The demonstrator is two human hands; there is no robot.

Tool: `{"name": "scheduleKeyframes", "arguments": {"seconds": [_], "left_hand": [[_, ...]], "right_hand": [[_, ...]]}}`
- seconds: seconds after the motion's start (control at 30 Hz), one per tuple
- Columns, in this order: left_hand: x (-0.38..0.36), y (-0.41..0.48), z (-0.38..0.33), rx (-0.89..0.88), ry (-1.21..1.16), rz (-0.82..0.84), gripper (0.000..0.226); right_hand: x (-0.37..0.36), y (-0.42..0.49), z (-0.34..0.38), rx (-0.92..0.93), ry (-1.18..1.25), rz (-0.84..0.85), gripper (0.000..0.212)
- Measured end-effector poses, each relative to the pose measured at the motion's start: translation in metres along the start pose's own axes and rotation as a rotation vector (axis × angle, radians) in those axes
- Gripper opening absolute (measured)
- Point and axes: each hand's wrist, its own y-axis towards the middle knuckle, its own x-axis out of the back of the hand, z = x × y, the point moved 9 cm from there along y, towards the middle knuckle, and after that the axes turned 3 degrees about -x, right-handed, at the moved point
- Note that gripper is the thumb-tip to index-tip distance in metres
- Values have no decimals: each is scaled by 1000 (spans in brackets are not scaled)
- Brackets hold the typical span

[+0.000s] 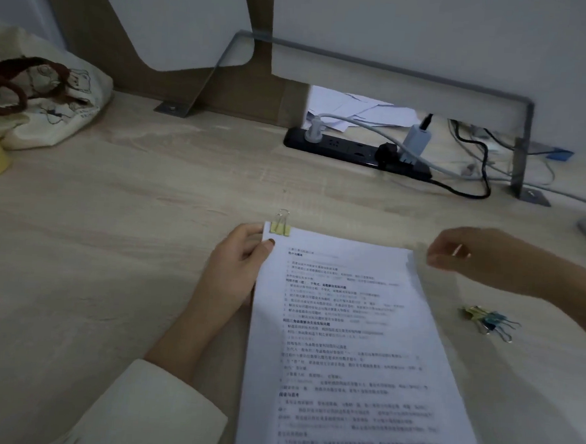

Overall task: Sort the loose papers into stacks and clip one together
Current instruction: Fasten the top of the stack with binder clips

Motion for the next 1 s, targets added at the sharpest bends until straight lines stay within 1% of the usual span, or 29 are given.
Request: {"name": "scheduleKeyframes", "arguments": {"seconds": [0.1,0.17,0.23,0.33,0.37,0.43,0.5,0.57,0.6,0.67,0.7,0.73,0.8,0.83,0.87,0.9,0.93,1.0], "left_hand": [[-1,1,0,38,-34,7,25],[-2,0,-1,49,-63,9,25],[-3,-1,0,62,-99,3,22],[-4,-1,0,68,-134,0,18],[-4,0,0,67,-143,0,19],[-5,0,-1,67,-141,-4,22],[-4,1,0,70,-125,-16,24],[-3,1,2,72,-108,-21,22],[-3,1,3,74,-103,-15,20],[-3,1,5,82,-97,-1,18],[-3,2,6,86,-104,-2,18],[-3,1,7,92,-124,-9,20],[-2,0,6,90,-182,-19,29],[-3,0,3,78,-199,-12,34],[-4,-1,0,60,-198,3,36],[-5,-2,-4,28,-178,22,34],[-7,-2,-10,-8,-151,40,26],[-10,-1,-17,-74,-92,84,4]], "right_hand": [[-19,-27,-42,-147,-126,36,31],[-29,-39,-56,-182,-153,53,36],[-33,-44,-60,-181,-93,17,30],[-32,-45,-56,-149,-21,-94,14],[-31,-45,-54,-132,-13,-123,12],[-28,-46,-47,-93,-11,-167,12],[-24,-46,-36,-55,-5,-207,7],[-23,-43,-28,-37,24,-240,10],[-22,-42,-24,-40,64,-254,12],[-14,-40,-19,-68,225,-304,16],[-9,-40,-15,-87,354,-323,16],[-5,-39,-10,-95,540,-312,17],[-7,-35,16,-56,976,-172,18],[-10,-32,34,-20,1119,-82,19],[-14,-29,51,13,1180,-2,19],[-19,-25,68,41,1195,64,19],[-24,-21,84,63,1189,112,20],[-33,-11,107,82,1192,157,22]]}}
